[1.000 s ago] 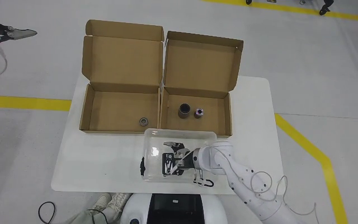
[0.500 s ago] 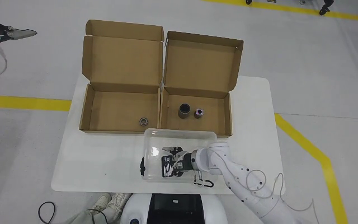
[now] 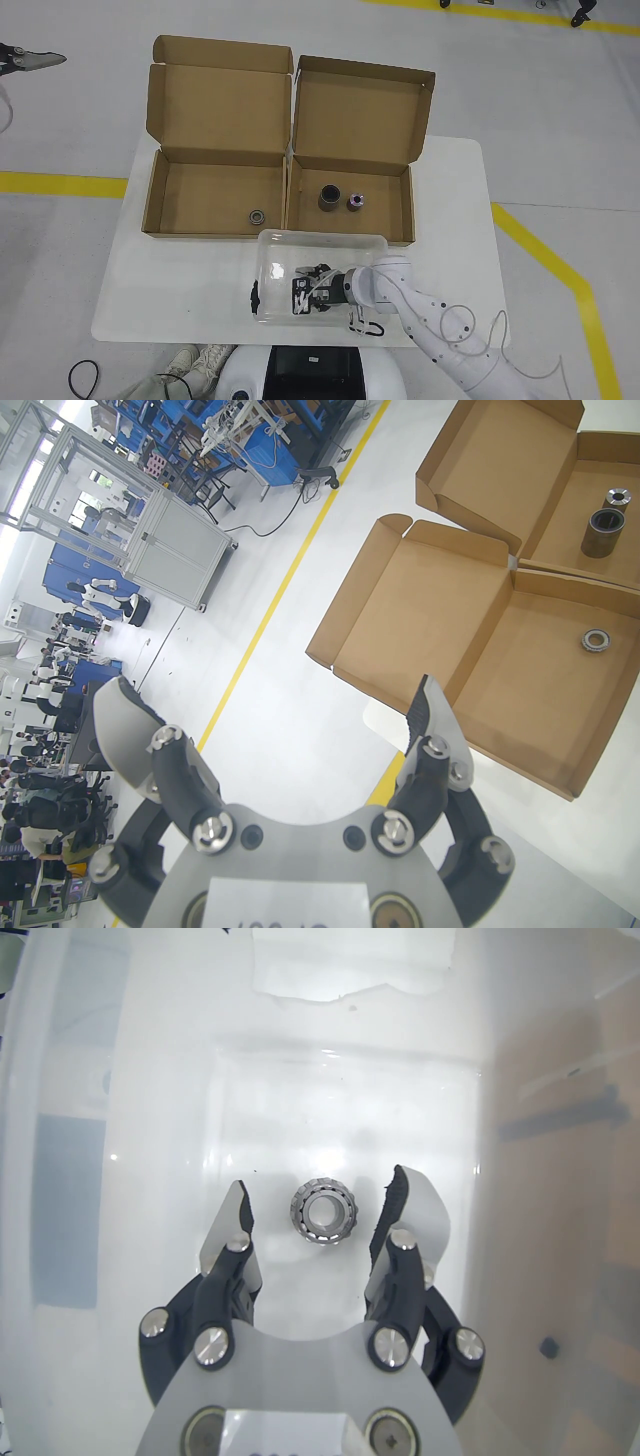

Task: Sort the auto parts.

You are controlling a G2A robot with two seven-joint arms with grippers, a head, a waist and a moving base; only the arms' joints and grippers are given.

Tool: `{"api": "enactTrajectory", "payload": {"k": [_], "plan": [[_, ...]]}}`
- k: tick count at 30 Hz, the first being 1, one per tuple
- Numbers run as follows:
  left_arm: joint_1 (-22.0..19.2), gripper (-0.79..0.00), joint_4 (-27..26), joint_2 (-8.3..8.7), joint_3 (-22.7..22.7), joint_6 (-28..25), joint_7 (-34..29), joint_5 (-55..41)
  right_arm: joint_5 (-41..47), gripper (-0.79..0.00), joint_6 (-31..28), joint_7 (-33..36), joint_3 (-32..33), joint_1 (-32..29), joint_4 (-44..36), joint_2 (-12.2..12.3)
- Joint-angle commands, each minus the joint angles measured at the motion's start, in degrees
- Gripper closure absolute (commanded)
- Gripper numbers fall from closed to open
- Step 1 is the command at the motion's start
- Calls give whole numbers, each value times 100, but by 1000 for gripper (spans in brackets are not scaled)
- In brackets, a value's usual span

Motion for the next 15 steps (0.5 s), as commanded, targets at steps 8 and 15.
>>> {"api": "enactTrajectory", "payload": {"k": [8, 15], "plan": [[0, -785, 0, 0, 0, 0, 0, 0, -46, -345, 112, -48, -111, 100, 158, -23], [0, -785, 0, 0, 0, 0, 0, 0, -170, 0, 279, -69, -146, 110, 144, -19]]}}
